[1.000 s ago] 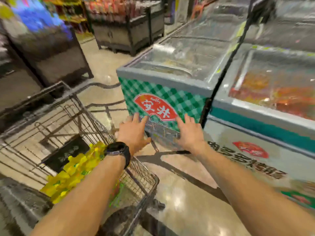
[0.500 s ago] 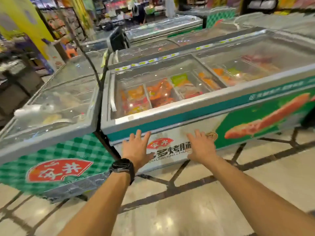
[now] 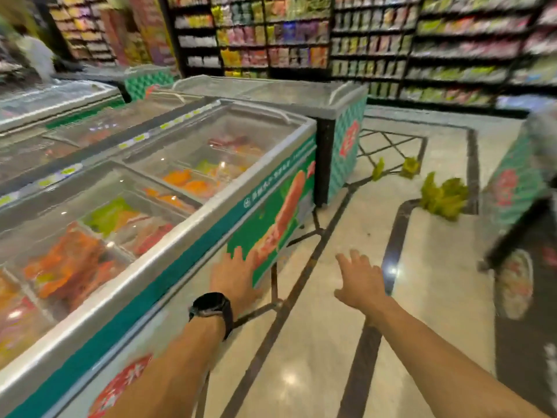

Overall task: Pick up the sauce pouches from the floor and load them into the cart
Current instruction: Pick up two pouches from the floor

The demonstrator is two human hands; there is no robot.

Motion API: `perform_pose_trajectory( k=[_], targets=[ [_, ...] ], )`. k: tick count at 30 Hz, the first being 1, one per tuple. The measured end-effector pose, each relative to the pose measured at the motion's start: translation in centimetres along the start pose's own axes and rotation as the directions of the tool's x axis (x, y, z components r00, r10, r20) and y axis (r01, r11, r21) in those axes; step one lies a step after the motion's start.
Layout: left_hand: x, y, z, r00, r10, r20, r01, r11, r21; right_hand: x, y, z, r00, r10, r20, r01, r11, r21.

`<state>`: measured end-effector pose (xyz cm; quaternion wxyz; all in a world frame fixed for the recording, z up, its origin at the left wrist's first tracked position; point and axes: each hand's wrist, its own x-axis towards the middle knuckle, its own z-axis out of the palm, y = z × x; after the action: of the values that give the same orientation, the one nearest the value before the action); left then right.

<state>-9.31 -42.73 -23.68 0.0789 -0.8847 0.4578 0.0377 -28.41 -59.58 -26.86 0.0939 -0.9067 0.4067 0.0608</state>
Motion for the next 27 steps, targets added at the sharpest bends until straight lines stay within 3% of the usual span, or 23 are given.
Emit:
perform_pose_trajectory(
  k=[4,13,21,27],
  targets=[
    [6.0,-0.1,-1.5,0.990,0.142,-0.024,-0.142,0.990,-0.004,1.4,0.7,-1.5,0.985,0.162,-0.051,-0.161,0.987,0.023],
    [15.2,1.4,-2.3,0.930,0.362,-0.067,-0.362,0.932,0.015,3.8,2.3,-3.3,0.919,0.378,-0.112,-0.382,0.924,-0.018],
    [23.2,9.1,-4.5,0.844,0.526,-0.105,-0.524,0.850,0.047,10.1,8.0,-4.9,0.876,0.473,-0.095,-0.477,0.879,-0.025],
    [33.0,15.3,-6.4,0.852,0.517,-0.079,-0.514,0.856,0.055,18.9,15.5,-7.7,0.867,0.491,-0.084,-0.492,0.871,0.016]
  ],
)
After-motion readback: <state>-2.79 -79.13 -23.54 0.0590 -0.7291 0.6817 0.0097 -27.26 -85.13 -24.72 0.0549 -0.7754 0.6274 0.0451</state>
